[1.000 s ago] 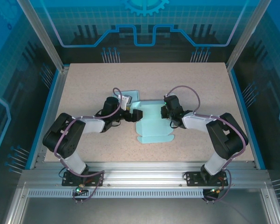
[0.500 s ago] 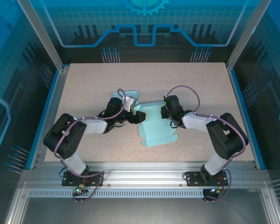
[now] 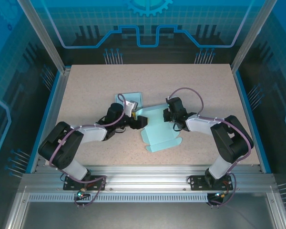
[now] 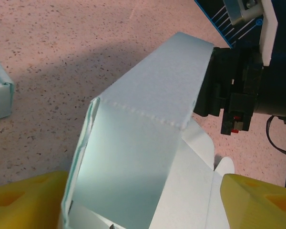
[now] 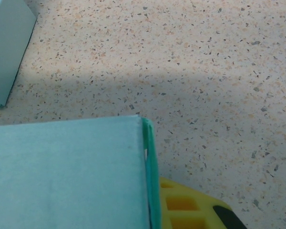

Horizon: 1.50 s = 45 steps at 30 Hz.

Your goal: Fold the paper box

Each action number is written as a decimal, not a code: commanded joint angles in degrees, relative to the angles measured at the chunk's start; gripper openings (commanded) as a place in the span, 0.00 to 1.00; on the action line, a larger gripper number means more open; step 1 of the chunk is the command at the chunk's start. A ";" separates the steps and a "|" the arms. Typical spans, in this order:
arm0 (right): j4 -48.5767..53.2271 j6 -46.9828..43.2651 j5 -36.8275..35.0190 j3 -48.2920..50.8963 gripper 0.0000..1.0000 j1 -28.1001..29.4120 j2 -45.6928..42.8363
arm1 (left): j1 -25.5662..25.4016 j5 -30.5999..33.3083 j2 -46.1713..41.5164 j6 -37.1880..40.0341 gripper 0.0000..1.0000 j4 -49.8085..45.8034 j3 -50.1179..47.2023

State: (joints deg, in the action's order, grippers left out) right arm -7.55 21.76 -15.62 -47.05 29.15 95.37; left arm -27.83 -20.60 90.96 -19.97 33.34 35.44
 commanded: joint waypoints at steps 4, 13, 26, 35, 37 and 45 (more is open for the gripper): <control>0.15 1.17 -1.08 -0.77 0.00 0.99 0.87 | -2.68 4.60 3.70 -9.83 0.62 7.18 -0.36; 0.34 0.89 -2.09 -0.24 0.00 1.53 0.42 | -5.67 5.50 6.45 -13.23 0.76 11.66 2.03; -0.03 1.04 -1.70 -0.29 0.00 1.53 0.94 | -5.64 -2.69 3.43 2.46 0.86 10.73 -1.82; 0.70 0.62 -2.14 -0.61 0.00 1.53 0.52 | -4.68 -4.22 4.43 11.92 0.82 4.55 0.75; 0.65 0.71 -2.09 -0.59 0.00 1.53 0.43 | -4.52 -2.93 4.76 13.10 0.77 3.27 1.57; 0.34 0.91 -1.61 -0.15 0.00 1.53 0.09 | -4.65 6.12 9.20 15.38 0.58 -0.34 6.67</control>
State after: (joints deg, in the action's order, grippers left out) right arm -7.14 21.39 -20.21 -47.05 29.30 95.37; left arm -31.55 -14.74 98.21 -7.01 33.65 39.22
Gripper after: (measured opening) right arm 0.109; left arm 0.589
